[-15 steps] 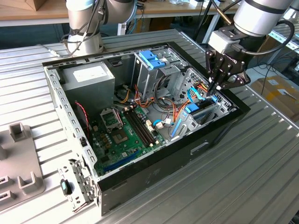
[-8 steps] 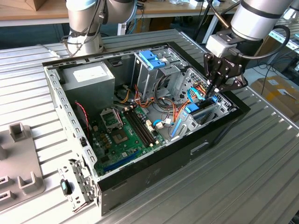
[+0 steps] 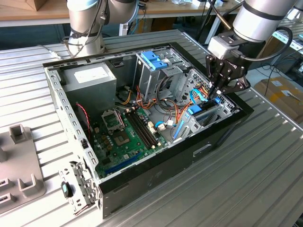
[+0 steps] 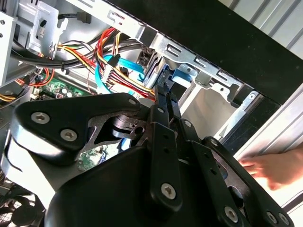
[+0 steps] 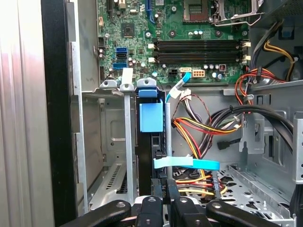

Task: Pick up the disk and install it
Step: 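Insert the second disk wire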

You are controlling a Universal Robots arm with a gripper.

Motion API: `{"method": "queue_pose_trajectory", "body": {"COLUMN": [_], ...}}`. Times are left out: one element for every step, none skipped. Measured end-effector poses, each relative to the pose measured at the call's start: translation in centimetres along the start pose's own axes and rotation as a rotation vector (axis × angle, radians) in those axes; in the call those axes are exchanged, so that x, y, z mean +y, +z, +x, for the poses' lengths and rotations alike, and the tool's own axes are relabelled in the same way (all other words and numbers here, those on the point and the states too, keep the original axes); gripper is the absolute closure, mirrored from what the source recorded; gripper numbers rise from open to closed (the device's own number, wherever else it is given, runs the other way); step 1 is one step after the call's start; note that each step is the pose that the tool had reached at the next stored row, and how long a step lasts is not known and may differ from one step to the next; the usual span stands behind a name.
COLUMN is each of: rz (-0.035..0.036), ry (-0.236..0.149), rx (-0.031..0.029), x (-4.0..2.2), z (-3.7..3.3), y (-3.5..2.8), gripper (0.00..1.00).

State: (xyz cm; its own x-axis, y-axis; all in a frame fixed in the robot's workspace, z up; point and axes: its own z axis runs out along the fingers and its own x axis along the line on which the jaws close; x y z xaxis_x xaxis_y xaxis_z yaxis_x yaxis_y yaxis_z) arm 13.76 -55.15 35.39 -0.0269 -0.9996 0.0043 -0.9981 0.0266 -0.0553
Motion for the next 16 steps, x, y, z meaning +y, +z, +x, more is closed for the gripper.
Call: {"method": "queue_pose_trajectory", "body": {"rz": [0.0, 0.0, 0.0, 0.0, 0.0, 0.0, 0.0, 0.0, 0.0, 0.0, 0.0, 0.0, 0.0, 0.0, 0.0, 0.0], "ry": [0.0, 0.0, 0.0, 0.0, 0.0, 0.0, 0.0, 0.0, 0.0, 0.0, 0.0, 0.0, 0.0, 0.0, 0.0, 0.0], "rx": [0.0001, 0.0001, -0.0002, -0.0002, 0.0001, 0.0001, -0.0001, 0.0, 0.0001, 0.0001, 0.0, 0.0001, -0.0002, 0.0, 0.0, 0.0002], "x": [0.02, 0.03, 0.04, 0.05, 0.05, 0.05, 0.06, 0.07, 0.1, 0.11, 0.13, 0.14, 0.15, 0.15, 0.15, 0.15], "z": [0.0, 0.0, 0.03, 0.06, 0.06, 0.07, 0.1, 0.13, 0.14, 0.14, 0.14, 0.14, 0.13, 0.14, 0.14, 0.14], "y": [0.01, 0.02, 0.07, 0.12, 0.12, 0.14, 0.2, 0.24, 0.24, 0.25, 0.26, 0.27, 0.35, 0.41, 0.45, 0.48], "gripper": [0.84, 0.84, 0.84, 0.84, 0.84, 0.84, 0.84, 0.84, 0.84, 0.84, 0.84, 0.84, 0.84, 0.84, 0.84, 0.84]}}
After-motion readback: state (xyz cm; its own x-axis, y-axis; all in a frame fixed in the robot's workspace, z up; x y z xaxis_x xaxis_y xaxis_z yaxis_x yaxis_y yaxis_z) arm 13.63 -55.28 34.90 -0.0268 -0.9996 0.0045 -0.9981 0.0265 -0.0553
